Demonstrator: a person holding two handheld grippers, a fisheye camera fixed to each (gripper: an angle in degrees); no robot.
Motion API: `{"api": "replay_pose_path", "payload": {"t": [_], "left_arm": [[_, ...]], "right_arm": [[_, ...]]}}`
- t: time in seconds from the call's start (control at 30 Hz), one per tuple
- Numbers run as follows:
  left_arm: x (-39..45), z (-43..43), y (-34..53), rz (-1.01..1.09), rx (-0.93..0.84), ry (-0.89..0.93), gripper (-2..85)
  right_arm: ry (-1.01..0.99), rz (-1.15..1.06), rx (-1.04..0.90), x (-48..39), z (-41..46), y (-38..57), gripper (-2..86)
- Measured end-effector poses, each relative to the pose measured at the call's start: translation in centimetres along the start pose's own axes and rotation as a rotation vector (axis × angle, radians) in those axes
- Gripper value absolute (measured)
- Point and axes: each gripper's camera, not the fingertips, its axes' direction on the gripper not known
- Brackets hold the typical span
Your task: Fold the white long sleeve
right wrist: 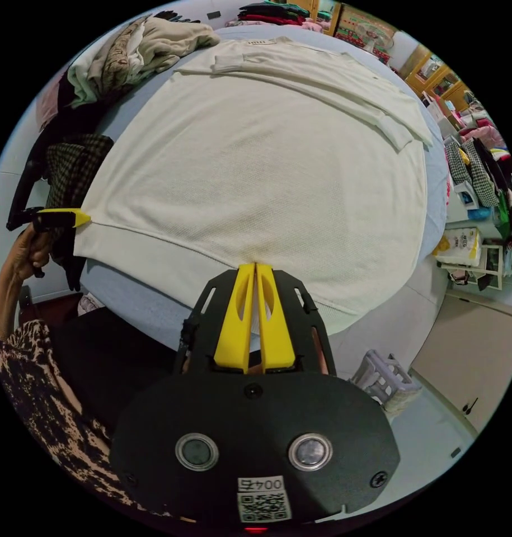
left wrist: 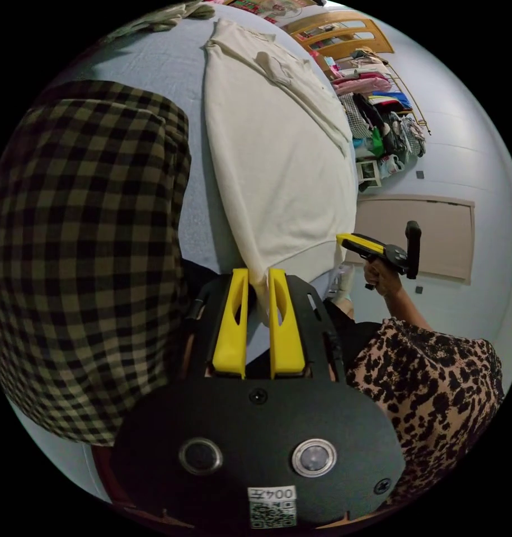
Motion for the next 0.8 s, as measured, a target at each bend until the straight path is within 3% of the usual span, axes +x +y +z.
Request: {"api": "replay_pose_path", "payload": {"t": [0.27,0.43,0.63,0.8], "left_arm": [[0.6,0.7,1.8,-0.075,0.028,-0.031,3.4],[1.2,2.0,2.6,-0.128,0.033,-0.077,2.9],[1.0,2.4,2.4,-0.196,0.062,-0.085,3.2],[0.9,2.3,2.2,-0.245,0.083,-0.092,3.4]], "right_arm": [[-0.258,0.078,0.108,7.6,-3.5,4.9,3.6],[-0.359,0.237,0.302,18.9,-8.4,14.1,5.9],[-0.605,0.452,0.346,31.7,-6.7,22.6,8.7],[-0.835,0.509,0.396,37.6,-4.3,25.6,10.0]]}}
